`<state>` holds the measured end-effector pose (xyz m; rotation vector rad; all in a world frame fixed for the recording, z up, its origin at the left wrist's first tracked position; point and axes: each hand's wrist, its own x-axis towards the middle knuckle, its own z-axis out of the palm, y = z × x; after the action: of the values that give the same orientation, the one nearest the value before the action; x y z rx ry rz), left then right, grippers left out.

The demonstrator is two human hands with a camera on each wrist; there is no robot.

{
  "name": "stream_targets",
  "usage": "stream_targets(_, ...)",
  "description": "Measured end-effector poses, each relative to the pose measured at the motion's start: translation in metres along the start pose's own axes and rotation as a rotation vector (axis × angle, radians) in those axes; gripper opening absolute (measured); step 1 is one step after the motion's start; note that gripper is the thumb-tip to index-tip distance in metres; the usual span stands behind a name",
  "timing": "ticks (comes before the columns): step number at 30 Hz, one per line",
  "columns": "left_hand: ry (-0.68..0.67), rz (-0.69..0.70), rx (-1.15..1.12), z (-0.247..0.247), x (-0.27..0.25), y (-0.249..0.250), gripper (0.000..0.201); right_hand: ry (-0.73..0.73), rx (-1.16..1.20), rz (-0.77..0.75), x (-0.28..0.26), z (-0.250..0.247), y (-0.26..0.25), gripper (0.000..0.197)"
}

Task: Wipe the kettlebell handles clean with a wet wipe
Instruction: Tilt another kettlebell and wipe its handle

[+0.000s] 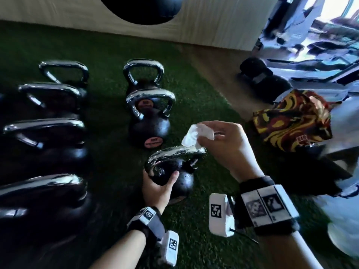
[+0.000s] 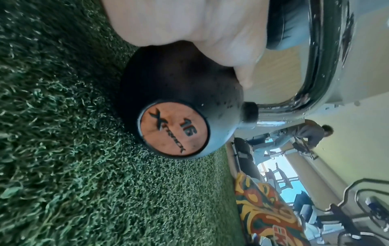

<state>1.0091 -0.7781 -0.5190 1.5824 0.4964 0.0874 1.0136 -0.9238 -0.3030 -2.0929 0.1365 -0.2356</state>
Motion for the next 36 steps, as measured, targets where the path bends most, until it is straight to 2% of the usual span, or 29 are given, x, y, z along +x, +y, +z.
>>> stream_targets(4, -0.012, 0.023, 0.035, -0.002, 0.002, -0.002, 0.113, 0.047, 0.062, 0.071, -0.007, 0.013, 0.014, 0.048)
stream_targets(8, -0.015, 0.029, 0.037, 0.002, 0.000, -0.007, 0.129, 0.155, -0.060, -0.009, -0.014, 0.022, 0.025, 0.033)
stream_targets(13, 0.005, 0.030, 0.046, 0.007, 0.006, -0.024, 0.133, 0.243, -0.059, -0.096, -0.028, 0.017, 0.032, 0.020)
stream_targets(17, 0.038, 0.049, 0.056, 0.011, 0.006, -0.032, 0.134, 0.315, -0.139, -0.153, -0.022, 0.017, 0.040, 0.020)
stream_targets(23, 0.022, 0.080, 0.064, 0.009, 0.010, -0.037, 0.132, 0.256, -0.302, -0.359, -0.020, 0.045, 0.046, 0.028)
stream_targets(27, 0.019, 0.096, 0.073, 0.008, 0.015, -0.041, 0.130, 0.185, -0.392, -0.422, -0.025, 0.064, 0.047, 0.013)
stream_targets(30, 0.005, 0.100, 0.076, 0.006, 0.016, -0.040, 0.129, 0.173, -0.465, -0.416, -0.024, 0.067, 0.049, 0.011)
stream_targets(36, -0.008, 0.122, 0.070, 0.003, 0.013, -0.036, 0.124, 0.242, -0.300, -0.286, -0.002, 0.042, 0.060, 0.010)
